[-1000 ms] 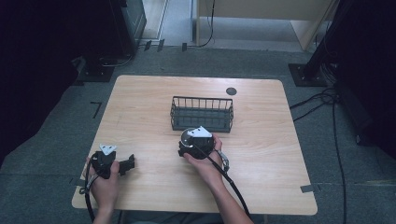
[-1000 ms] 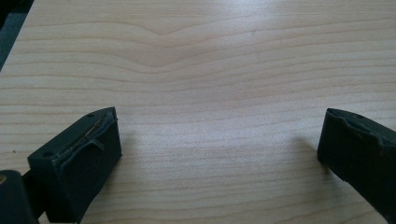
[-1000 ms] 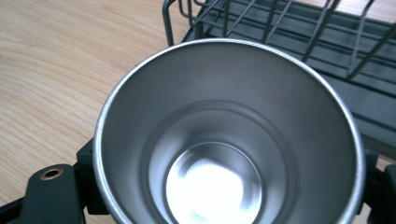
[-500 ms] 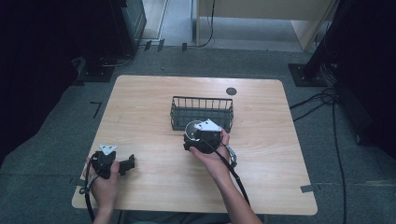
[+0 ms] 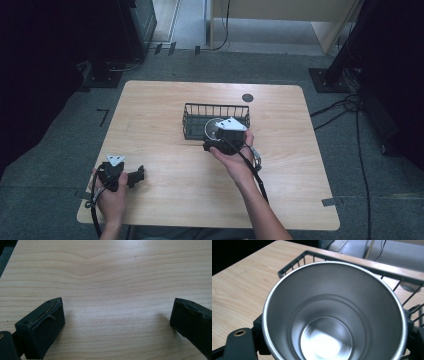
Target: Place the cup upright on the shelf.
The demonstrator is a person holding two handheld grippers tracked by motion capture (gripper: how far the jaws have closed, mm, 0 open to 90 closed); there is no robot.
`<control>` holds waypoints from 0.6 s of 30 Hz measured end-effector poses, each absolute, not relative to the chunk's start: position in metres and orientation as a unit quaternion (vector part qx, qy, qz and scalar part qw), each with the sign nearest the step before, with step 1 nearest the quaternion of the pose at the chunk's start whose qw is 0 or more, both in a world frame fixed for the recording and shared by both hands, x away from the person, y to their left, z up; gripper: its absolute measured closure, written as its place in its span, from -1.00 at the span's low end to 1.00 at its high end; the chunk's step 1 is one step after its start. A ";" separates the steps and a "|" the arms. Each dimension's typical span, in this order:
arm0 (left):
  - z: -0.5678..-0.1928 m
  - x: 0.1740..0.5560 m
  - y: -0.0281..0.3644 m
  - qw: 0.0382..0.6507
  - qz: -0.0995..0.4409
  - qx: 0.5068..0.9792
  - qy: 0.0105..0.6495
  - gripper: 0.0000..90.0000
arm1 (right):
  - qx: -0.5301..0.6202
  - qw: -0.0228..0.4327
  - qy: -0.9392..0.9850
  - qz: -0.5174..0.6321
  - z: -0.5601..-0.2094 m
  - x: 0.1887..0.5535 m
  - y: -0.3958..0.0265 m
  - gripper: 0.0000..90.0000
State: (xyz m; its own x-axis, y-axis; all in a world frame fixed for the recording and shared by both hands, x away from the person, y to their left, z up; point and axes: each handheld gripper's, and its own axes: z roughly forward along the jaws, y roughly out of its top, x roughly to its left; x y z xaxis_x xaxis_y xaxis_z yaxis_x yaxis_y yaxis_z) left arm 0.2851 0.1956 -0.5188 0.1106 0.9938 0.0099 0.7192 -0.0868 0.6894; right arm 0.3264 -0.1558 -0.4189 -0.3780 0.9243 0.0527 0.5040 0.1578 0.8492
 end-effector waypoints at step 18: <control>-0.519 0.285 0.196 0.273 0.251 0.694 0.617 -1.00 | 0.493 0.294 0.699 0.425 -0.391 0.348 -0.176 -0.60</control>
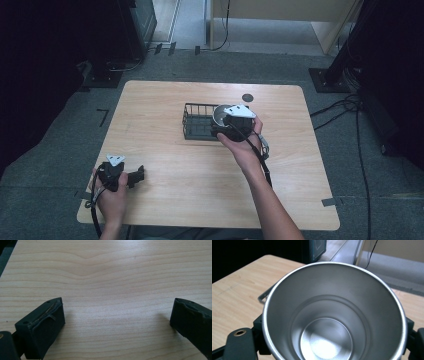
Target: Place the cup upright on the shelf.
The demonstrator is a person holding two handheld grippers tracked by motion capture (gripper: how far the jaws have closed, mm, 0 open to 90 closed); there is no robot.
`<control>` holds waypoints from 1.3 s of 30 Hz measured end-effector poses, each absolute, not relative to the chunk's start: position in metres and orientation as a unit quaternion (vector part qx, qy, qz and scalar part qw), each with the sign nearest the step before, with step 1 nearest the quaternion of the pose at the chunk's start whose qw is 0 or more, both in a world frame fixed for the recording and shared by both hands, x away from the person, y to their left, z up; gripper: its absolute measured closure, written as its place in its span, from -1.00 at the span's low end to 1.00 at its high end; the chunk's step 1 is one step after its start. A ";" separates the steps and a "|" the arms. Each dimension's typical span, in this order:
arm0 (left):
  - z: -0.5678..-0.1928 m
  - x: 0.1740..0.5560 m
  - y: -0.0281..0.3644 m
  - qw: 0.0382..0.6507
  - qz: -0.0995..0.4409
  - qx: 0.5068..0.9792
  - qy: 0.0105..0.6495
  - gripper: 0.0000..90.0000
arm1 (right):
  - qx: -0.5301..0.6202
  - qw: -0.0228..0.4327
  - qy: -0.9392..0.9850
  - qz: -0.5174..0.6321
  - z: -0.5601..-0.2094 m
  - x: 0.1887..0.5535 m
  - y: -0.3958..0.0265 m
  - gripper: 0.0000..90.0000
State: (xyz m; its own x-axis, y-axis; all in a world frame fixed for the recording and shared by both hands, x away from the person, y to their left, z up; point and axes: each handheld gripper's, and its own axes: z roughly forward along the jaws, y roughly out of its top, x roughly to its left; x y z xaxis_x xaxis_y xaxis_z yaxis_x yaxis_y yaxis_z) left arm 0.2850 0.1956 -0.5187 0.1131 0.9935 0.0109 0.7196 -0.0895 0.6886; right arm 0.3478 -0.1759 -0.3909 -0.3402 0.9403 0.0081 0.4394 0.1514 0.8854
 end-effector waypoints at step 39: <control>-0.519 0.285 0.196 0.273 0.250 0.695 0.616 -1.00 | 0.527 0.293 0.703 0.377 -0.430 0.411 -0.198 -0.60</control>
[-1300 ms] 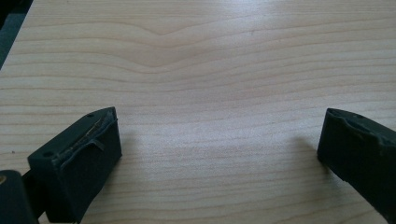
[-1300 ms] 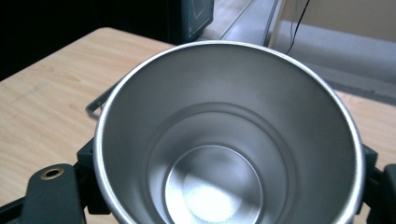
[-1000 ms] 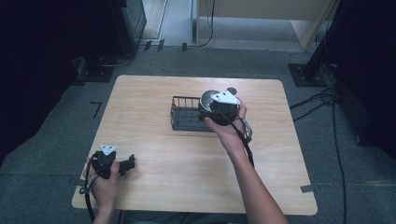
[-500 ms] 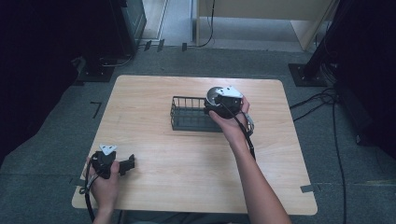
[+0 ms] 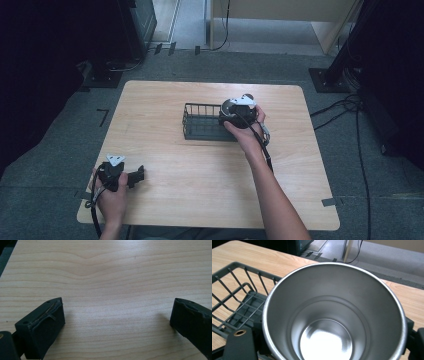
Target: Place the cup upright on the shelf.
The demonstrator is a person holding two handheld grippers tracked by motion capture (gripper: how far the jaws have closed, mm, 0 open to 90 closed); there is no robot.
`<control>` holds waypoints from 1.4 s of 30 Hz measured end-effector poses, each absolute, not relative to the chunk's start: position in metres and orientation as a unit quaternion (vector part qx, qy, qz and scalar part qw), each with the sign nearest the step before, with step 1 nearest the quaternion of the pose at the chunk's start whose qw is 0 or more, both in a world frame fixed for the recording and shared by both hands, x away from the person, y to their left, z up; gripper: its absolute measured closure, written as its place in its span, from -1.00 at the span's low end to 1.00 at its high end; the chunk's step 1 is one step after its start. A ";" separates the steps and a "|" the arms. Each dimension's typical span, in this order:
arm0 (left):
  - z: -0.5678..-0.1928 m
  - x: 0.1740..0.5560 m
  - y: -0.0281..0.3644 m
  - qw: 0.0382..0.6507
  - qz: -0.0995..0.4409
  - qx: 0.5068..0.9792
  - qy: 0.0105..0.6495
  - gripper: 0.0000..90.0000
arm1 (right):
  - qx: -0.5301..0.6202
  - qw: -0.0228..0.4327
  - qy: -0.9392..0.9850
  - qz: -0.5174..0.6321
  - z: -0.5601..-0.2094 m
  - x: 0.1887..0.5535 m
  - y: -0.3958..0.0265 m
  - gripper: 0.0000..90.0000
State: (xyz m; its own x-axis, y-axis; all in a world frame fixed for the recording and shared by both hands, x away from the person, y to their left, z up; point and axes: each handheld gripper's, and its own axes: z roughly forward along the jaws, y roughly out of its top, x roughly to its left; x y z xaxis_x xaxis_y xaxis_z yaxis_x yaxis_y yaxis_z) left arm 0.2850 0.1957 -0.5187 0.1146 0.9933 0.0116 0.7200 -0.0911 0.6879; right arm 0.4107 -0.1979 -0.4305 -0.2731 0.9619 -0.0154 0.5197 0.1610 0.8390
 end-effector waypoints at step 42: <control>-0.519 0.285 0.196 0.273 0.250 0.695 0.616 -1.00 | 0.537 0.250 0.698 0.403 -0.403 0.388 -0.219 -1.00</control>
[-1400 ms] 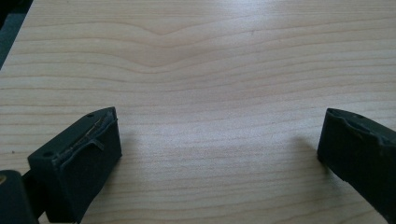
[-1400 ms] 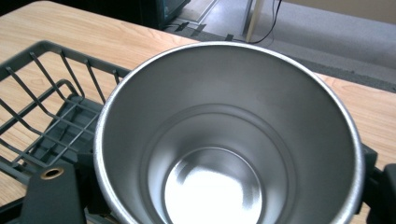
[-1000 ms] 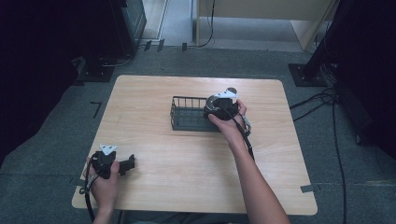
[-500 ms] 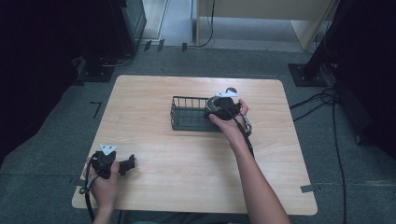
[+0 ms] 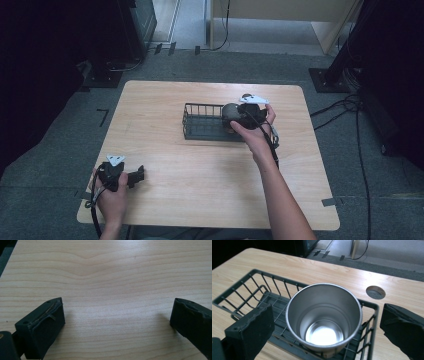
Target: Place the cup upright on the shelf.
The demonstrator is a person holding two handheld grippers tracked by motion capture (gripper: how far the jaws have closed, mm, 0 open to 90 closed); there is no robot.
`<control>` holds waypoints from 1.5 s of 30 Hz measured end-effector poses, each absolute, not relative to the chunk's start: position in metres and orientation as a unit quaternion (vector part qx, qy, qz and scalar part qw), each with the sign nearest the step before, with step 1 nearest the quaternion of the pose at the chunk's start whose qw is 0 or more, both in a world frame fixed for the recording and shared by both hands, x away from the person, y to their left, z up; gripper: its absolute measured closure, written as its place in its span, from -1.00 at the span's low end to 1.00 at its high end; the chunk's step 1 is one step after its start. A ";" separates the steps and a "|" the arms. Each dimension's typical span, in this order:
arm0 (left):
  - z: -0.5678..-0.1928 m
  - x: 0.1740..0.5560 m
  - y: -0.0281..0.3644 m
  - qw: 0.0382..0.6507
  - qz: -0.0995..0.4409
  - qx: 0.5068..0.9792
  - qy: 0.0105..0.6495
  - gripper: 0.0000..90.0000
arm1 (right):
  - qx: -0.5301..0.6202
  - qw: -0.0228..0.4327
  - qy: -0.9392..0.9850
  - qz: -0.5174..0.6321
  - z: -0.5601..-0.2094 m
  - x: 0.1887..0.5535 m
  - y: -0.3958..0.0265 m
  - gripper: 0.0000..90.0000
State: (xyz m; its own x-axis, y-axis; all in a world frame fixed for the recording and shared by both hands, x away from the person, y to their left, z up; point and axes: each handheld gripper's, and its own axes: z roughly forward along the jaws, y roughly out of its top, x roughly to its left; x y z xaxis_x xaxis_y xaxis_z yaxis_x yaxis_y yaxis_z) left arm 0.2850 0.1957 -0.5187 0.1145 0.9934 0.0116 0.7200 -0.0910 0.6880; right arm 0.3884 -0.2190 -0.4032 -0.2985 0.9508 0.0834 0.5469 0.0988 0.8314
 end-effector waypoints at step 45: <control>-0.519 0.285 0.196 0.272 0.250 0.695 0.616 -1.00 | 0.593 0.270 0.658 0.378 -0.456 0.312 -0.328 -1.00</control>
